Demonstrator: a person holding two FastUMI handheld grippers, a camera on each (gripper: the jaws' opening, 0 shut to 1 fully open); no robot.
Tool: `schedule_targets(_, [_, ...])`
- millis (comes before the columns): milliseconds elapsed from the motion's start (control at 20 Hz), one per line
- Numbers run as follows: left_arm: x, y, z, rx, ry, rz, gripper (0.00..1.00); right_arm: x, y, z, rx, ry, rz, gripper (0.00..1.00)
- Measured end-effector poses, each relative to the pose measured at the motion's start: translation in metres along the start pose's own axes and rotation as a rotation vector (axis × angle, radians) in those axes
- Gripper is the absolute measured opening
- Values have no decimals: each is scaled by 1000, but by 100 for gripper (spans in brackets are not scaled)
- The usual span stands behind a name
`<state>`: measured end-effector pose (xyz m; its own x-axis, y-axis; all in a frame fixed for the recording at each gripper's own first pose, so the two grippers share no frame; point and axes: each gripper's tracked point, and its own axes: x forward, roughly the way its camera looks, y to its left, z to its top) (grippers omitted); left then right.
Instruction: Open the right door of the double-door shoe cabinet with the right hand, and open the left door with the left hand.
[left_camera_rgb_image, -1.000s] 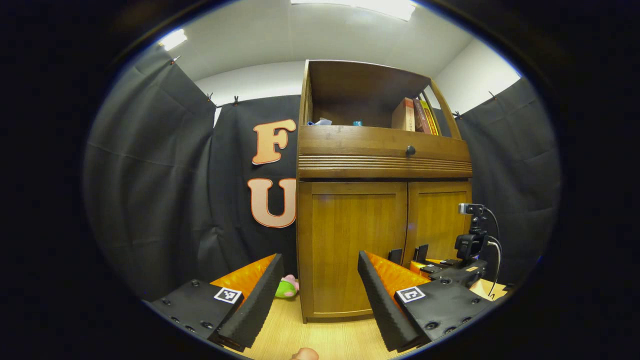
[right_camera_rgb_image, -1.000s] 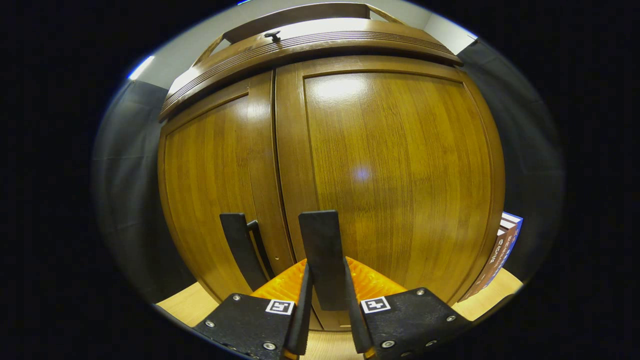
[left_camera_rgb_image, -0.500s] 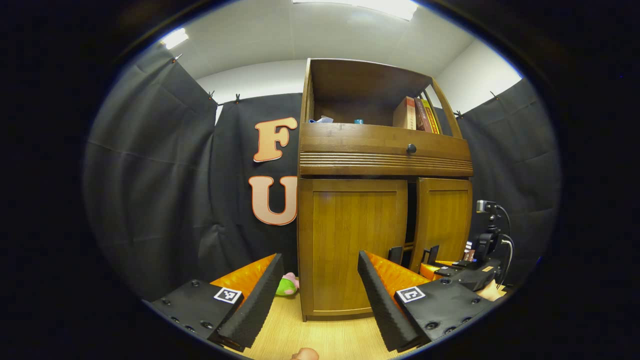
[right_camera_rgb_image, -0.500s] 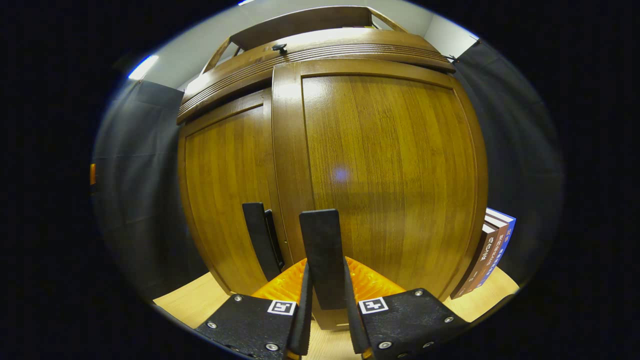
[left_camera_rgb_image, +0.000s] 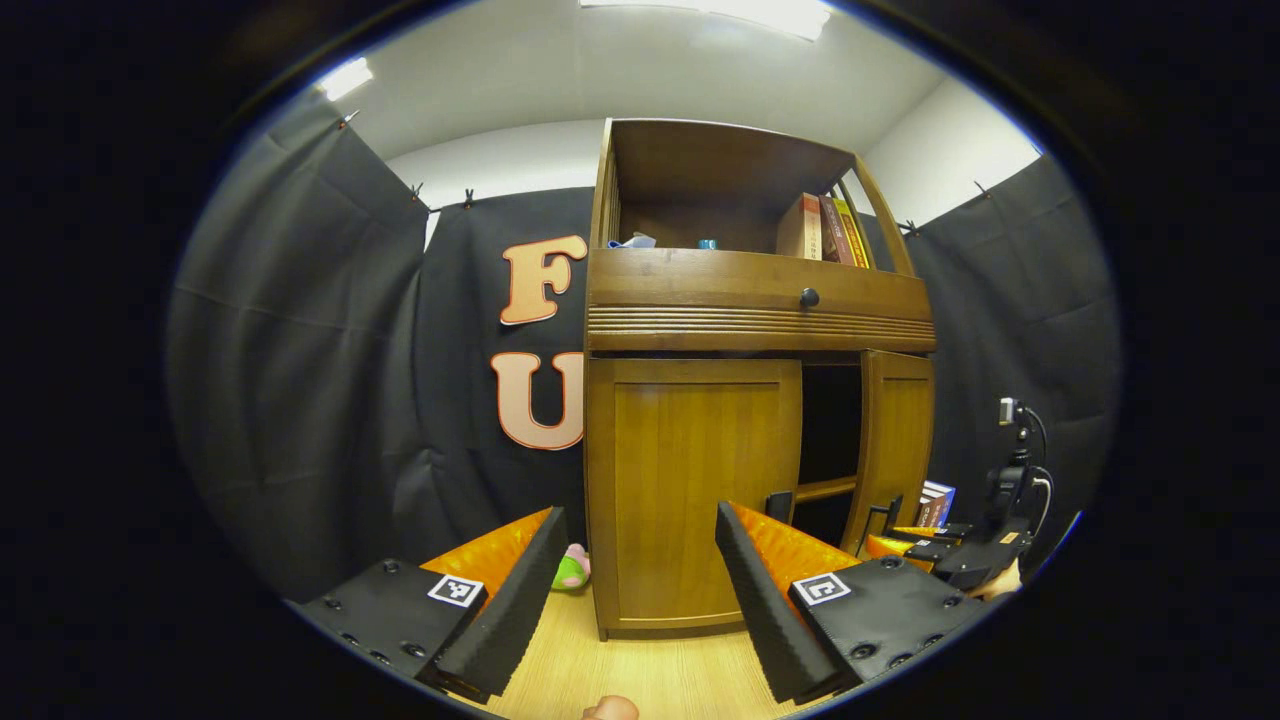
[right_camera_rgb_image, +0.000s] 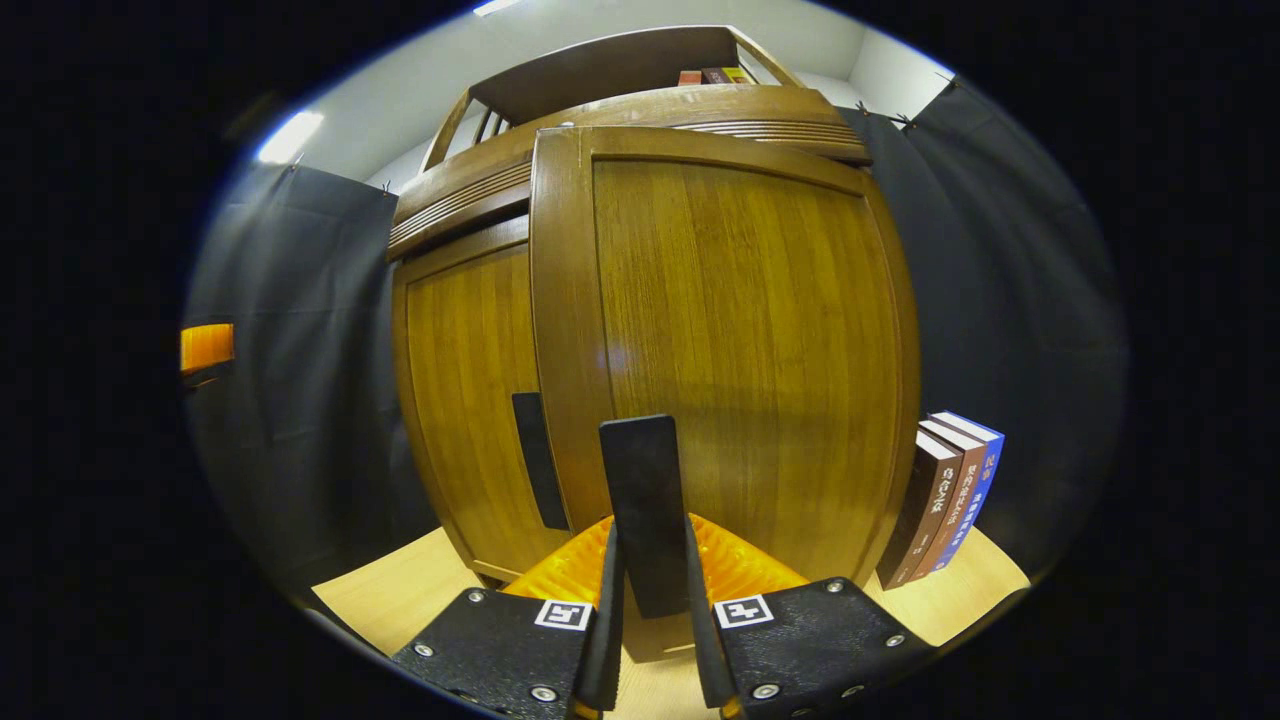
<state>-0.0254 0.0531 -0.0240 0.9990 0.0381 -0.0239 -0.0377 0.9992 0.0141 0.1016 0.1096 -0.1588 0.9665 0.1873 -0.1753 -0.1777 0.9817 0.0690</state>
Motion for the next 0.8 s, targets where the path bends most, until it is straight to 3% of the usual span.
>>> schedule_targets(350, [-13,-17,2,-2,-3,-28,95,-21,-13,2,-11,-11,-21,30])
schedule_targets(400, [-13,-18,3,-1,-5,-28,95,-25,-16,3,-21,-13,-30,40])
schedule_targets(450, [-13,-20,3,-1,-6,-29,95,-29,-20,4,-29,-16,-40,30])
schedule_targets(500, [-14,-21,4,-1,-7,-29,95,-33,-25,4,-33,-19,-50,40])
schedule_targets(550, [-15,-23,4,-2,-8,-30,95,-36,-28,4,-40,-19,-61,30])
schedule_targets(700, [-16,-30,5,-9,-10,-42,95,-48,-41,6,-56,-22,-102,24])
schedule_targets(750, [-17,-33,5,-10,-10,-47,95,-52,-45,7,-65,-23,-118,13])
schedule_targets(800, [-17,-35,5,-10,-10,-52,96,-55,-50,6,-72,-22,-133,10])
